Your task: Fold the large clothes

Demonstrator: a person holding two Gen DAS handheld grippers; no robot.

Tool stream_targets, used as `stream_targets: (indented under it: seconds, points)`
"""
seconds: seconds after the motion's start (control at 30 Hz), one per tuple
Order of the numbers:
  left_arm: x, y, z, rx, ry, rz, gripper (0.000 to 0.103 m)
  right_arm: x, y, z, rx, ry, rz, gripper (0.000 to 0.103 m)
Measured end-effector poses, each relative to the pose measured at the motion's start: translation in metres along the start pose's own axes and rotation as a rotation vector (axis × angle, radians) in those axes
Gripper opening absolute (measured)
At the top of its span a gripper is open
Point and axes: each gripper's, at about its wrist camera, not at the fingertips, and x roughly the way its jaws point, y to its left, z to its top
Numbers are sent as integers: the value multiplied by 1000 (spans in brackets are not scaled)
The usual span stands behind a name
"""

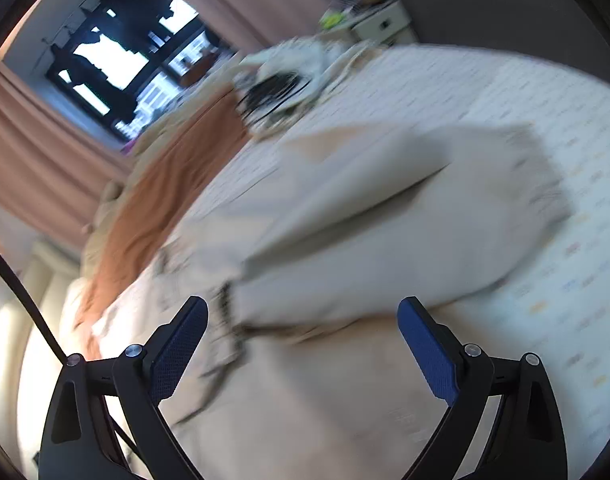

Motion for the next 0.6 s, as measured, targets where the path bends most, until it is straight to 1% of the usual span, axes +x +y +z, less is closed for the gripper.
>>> stream_targets:
  seconds: [0.03,0.1,0.17,0.27,0.4,0.5,0.57,0.6]
  points:
    - [0,0,0,0,0,2,103,-7,-9,7,13,-21,-12,95]
    - [0,0,0,-3,-2,2,103,-17,-21,15,20,-60,-74,95]
    - [0,0,0,-1,-1,4,103,-29,-34,22,11,-109,-181,95]
    - [1,-1,-1,6,4,8,103,-32,-41,27,-8,-130,-288,95]
    - [3,-3,-1,13,7,13,103,-18,-45,25,0,-96,-349,95]
    - [4,-4,-1,18,8,16,103,-5,-55,33,6,-63,-399,95]
    - [5,-5,-2,24,12,15,103,17,-53,33,-4,-26,-426,92]
    - [6,-5,-2,25,14,15,103,30,-55,32,-8,4,-437,83]
